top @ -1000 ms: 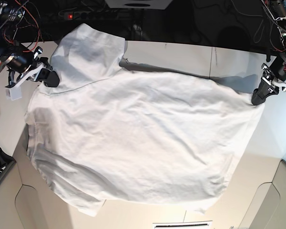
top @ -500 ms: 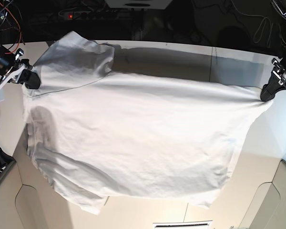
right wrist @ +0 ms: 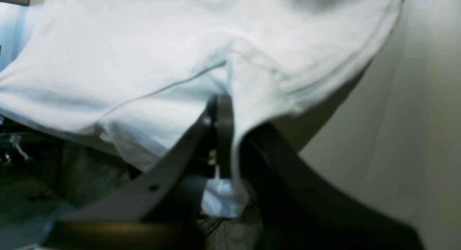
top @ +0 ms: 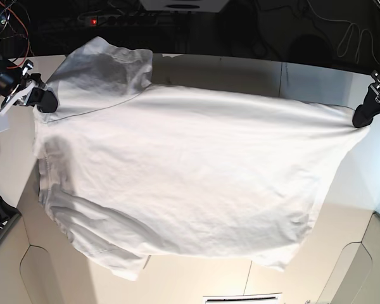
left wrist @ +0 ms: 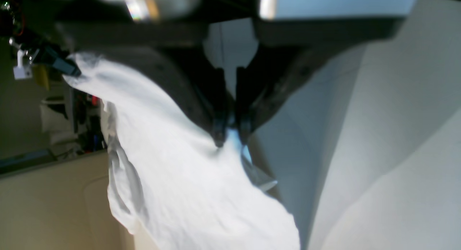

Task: Layout the t-shirt on the table in an organized manner, then fold the t-shirt properly
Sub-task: 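Lift the shirt with both grippers and pull it taut between them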

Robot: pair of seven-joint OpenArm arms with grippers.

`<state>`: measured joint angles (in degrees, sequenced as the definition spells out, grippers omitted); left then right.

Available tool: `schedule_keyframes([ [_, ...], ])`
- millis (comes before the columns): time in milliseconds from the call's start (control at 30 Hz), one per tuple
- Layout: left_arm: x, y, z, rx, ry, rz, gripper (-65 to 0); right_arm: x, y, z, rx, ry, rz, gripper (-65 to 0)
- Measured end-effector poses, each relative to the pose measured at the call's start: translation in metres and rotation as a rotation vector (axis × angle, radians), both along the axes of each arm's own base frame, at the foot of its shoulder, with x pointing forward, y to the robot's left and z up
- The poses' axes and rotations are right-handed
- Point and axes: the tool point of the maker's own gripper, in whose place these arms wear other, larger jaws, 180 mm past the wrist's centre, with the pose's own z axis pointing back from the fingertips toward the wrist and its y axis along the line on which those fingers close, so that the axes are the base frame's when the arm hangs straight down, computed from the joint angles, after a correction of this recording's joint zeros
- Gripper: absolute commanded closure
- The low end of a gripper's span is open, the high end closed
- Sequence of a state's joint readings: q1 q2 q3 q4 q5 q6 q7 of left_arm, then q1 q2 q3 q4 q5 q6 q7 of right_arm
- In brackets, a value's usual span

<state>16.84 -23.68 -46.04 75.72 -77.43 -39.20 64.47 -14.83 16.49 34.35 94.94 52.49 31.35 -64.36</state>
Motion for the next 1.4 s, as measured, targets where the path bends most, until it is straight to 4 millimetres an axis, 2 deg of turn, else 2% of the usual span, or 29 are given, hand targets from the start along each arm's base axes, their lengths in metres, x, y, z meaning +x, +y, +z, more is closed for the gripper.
schedule_keyframes([
  [133,-0.01,-0.001,-0.002,0.015,0.02,-0.009,0.0,-0.017,0.003,-0.007,0.018,0.041,0.003,0.0],
  [267,-0.013,-0.002,-0.002,0.02,0.028,-0.019,0.0,-0.024,0.0,-0.008,0.02,0.055,-0.004,0.0],
  [467,-0.016,-0.007,-0.004,0.01,0.045,-0.042,0.0,-0.024,-0.024,0.008,0.028,0.001,-0.078,0.0],
  [600,-0.016,-0.01,-0.002,-0.006,0.039,-0.05,0.0,-0.03,-0.03,0.011,0.038,0.006,-0.087,0.0],
  [733,-0.016,-0.009,-0.002,-0.005,0.04,-0.051,0.0,-0.037,-0.028,0.011,0.058,0.013,-0.091,0.0],
  [900,-0.029,0.001,0.0,-0.006,0.048,-0.018,0.0,-0.057,-0.021,0.002,0.082,0.063,-0.094,0.0],
  [1067,-0.049,0.022,0.011,-0.01,0.035,0.051,0.0,-0.061,-0.013,0.002,0.115,0.073,-0.082,0.0],
  [1400,-0.072,0.023,0.002,-0.007,0.102,0.048,0.0,-0.068,-0.011,0.001,0.128,0.093,-0.074,0.0],
])
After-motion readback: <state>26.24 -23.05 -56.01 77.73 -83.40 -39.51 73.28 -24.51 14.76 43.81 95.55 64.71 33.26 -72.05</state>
